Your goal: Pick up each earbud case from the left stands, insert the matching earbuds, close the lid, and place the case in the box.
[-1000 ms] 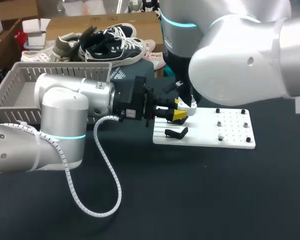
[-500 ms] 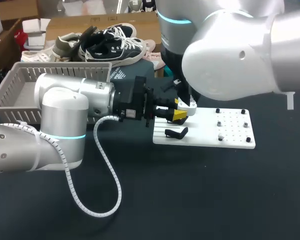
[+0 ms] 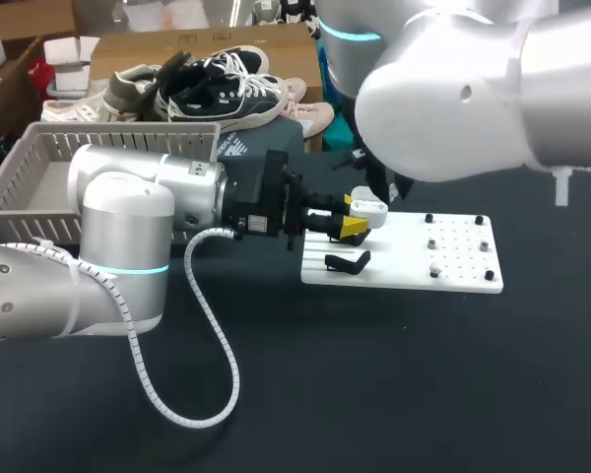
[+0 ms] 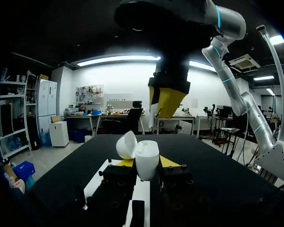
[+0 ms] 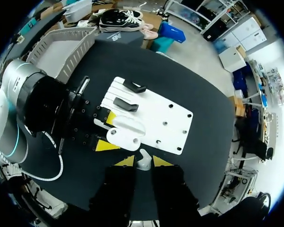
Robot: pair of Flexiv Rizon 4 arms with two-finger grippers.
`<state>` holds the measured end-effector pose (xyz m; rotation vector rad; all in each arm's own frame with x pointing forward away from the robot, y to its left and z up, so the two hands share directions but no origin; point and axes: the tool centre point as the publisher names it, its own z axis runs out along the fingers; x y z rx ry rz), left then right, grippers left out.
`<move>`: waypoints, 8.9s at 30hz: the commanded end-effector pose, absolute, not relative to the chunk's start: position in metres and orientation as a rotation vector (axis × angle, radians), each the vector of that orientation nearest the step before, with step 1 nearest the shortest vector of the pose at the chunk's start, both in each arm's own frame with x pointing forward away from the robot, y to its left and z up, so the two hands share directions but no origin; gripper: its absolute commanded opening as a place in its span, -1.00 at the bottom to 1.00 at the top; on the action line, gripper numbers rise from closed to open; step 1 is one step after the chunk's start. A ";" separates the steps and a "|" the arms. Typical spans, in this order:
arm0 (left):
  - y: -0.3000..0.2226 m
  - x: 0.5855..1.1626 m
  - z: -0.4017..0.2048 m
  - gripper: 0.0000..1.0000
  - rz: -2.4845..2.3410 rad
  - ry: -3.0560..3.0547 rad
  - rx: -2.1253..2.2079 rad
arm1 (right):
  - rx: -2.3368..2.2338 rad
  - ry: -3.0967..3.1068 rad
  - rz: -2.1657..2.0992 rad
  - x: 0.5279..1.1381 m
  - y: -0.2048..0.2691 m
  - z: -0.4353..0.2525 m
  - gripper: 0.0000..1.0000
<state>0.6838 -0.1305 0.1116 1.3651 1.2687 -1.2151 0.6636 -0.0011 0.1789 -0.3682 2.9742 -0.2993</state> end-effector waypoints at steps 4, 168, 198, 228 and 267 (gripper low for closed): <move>-0.131 0.685 0.111 -1.00 -1.216 1.267 1.366 | 0.026 3.125 -0.331 0.672 -0.003 0.182 -1.00; -0.131 0.685 0.111 -1.00 -1.216 1.267 1.366 | 0.490 2.893 0.261 0.634 -0.060 0.177 0.02; -0.131 0.685 0.111 -1.00 -1.216 1.267 1.366 | 0.694 2.980 0.230 0.657 -0.072 0.088 -0.08; -0.131 0.685 0.111 -1.00 -1.216 1.267 1.366 | 0.927 2.883 0.222 0.653 -0.067 0.045 -0.06; -0.131 0.685 0.111 -1.00 -1.216 1.267 1.366 | 0.978 2.813 0.234 0.677 -0.061 0.026 -0.32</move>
